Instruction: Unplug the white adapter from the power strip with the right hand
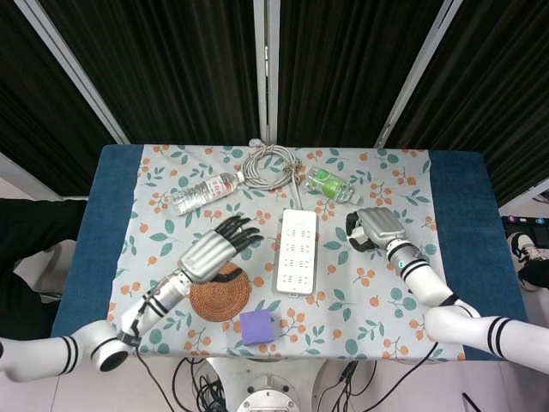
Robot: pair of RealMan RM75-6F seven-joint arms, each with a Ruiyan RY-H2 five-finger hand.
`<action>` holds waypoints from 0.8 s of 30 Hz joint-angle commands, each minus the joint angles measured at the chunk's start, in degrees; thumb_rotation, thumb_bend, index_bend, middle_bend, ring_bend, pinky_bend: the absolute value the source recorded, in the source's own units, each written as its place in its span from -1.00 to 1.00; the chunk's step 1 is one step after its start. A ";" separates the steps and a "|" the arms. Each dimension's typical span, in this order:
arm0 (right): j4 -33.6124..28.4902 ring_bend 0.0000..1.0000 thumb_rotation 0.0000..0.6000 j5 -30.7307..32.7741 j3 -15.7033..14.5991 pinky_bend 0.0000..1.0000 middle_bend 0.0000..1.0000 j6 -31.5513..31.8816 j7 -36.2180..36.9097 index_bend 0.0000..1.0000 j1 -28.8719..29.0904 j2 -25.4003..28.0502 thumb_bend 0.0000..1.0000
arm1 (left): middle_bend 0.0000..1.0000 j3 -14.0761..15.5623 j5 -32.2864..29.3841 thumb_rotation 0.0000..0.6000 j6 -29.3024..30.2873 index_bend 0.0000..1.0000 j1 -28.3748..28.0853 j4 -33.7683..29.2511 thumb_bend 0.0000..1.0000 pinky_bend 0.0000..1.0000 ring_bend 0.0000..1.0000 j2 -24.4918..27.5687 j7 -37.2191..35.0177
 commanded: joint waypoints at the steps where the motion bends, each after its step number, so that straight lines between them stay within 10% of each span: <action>1: 2.36 -0.66 1.00 1.65 -1.11 -0.40 -0.42 -2.84 0.30 -0.73 1.10 -1.62 -0.35 | -0.74 -0.98 -2.85 1.00 3.31 -0.70 3.46 -1.60 -0.40 -0.83 -0.98 3.37 -0.31; 10: -2.29 -0.94 1.00 -5.26 0.81 -0.60 -0.77 3.88 5.20 -1.00 -3.35 2.91 -0.35 | -0.75 -2.07 -9.14 1.00 10.61 -0.71 12.47 -1.16 -0.44 -0.83 -0.98 10.63 -4.30; 24: -9.15 -1.00 1.00 -30.37 -8.80 -0.78 -0.87 42.85 8.18 -1.00 -29.51 12.55 -0.35 | -0.75 1.44 -16.79 1.00 21.35 -0.71 30.33 -1.58 -0.47 -0.88 -0.98 17.69 -6.08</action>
